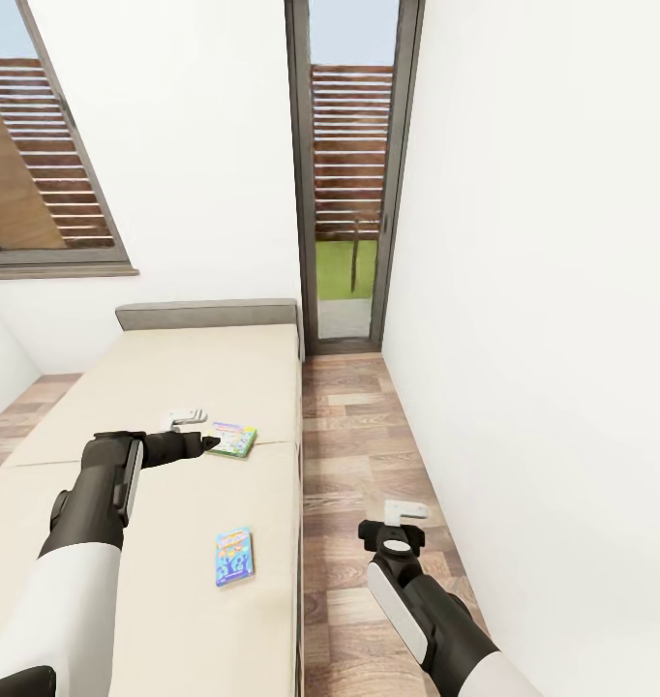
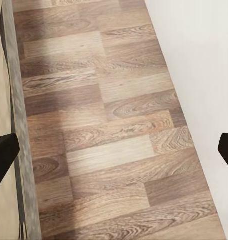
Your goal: Put all the toys in the child's room - the three board games (two on the bed and one on the table), the two jigsaw puzzles on the table, and the tennis ball on the table - inside the toy box on the table in the child's room.
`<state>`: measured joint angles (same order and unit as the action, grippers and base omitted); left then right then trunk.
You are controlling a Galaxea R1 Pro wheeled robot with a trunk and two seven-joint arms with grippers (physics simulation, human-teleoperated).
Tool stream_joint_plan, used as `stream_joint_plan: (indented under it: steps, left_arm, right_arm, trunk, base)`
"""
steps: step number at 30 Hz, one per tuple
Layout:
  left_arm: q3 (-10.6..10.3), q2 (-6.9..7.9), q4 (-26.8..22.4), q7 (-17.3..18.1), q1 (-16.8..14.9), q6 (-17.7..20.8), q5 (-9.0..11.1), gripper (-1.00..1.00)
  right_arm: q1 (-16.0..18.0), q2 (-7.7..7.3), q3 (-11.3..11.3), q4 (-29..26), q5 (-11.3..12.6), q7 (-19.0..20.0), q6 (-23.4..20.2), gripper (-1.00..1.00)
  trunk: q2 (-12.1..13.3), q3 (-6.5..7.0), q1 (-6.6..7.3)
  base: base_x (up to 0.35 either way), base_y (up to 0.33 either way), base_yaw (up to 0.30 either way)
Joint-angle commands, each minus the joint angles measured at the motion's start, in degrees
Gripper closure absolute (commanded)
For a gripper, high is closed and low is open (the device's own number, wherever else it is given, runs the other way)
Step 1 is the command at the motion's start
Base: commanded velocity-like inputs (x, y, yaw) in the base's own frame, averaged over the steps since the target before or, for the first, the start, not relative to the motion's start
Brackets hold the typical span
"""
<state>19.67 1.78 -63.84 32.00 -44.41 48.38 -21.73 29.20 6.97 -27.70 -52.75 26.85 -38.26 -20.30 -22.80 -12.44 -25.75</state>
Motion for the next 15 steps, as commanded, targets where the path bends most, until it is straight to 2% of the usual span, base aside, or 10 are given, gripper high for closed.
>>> stream_joint_plan:
  steps: [1, 7, 15]
  left_arm:
    - [0.1, -0.02, -0.06, 0.57, -0.06, 0.14, -0.6, -1.0]
    - [0.1, -0.02, -0.06, 0.56, -0.06, 0.14, -0.6, -1.0]
    - [0.0, -0.06, -0.06, 0.53, -0.06, 0.16, -0.65, -1.0]
  right_arm:
    - [0.07, -0.03, -0.17, -0.07, 0.31, -0.43, -0.27, -1.0]
    - [0.07, 0.31, -0.27, -0.12, 0.35, -0.46, -0.33, -1.0]
    - [0.07, 0.32, -0.33, -0.16, 0.39, -0.49, -0.39, -1.0]
  trunk:
    - [-0.12, -0.12, -0.04]
    - [-0.12, -0.12, -0.04]
    - [-0.12, -0.12, -0.04]
  base:
    - [0.0, 0.0, 0.0]
    - [0.0, 0.0, 0.04]
    - [0.0, 0.0, 0.229]
